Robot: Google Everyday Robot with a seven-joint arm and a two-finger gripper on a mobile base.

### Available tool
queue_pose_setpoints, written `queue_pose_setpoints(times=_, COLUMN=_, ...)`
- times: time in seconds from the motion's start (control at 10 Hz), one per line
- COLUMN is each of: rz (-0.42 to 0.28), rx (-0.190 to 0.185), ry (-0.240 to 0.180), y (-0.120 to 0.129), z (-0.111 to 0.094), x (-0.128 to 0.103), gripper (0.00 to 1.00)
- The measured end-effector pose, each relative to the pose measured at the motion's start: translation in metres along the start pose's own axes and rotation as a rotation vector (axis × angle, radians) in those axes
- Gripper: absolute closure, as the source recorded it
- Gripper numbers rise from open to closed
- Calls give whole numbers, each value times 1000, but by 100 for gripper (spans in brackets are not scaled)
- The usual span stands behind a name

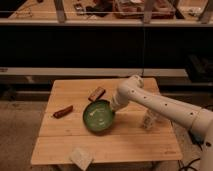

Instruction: Drag the ceramic bowl in a circle

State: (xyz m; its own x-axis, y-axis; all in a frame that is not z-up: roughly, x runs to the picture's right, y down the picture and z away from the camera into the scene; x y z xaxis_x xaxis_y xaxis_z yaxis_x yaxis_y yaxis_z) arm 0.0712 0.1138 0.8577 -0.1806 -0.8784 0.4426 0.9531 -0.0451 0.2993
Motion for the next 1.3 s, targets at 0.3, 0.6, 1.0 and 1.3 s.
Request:
queue_pose_setpoints(times=0.3, rz=86, rx=-34, ry=-12, y=37, z=-3, x=-23, gripper=100)
queue_pose_setpoints(times=0.6, rz=158, rx=-79, ry=-2, y=67, z=-15, x=-48, gripper=100)
queue_pose_setpoints(times=1.0, rz=182, rx=-125, ry=-9, y=75, z=-27, x=-91, gripper=100)
queue_pose_setpoints(times=1.3, rz=186, rx=-111, ry=-25, y=60, z=-23, x=-124, gripper=100)
